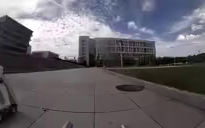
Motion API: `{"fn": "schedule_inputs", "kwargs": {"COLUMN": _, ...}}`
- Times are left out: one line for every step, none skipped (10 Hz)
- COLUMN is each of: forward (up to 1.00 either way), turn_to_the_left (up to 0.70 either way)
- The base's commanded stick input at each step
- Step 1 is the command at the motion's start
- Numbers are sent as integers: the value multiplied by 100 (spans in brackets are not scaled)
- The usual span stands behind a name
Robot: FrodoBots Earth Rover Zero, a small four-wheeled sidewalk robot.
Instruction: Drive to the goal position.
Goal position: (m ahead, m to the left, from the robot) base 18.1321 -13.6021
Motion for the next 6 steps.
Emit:
{"fn": "schedule_inputs", "kwargs": {"forward": 6, "turn_to_the_left": 0}}
{"fn": "schedule_inputs", "kwargs": {"forward": 6, "turn_to_the_left": 0}}
{"fn": "schedule_inputs", "kwargs": {"forward": 6, "turn_to_the_left": 0}}
{"fn": "schedule_inputs", "kwargs": {"forward": 6, "turn_to_the_left": 0}}
{"fn": "schedule_inputs", "kwargs": {"forward": 6, "turn_to_the_left": 0}}
{"fn": "schedule_inputs", "kwargs": {"forward": 6, "turn_to_the_left": 0}}
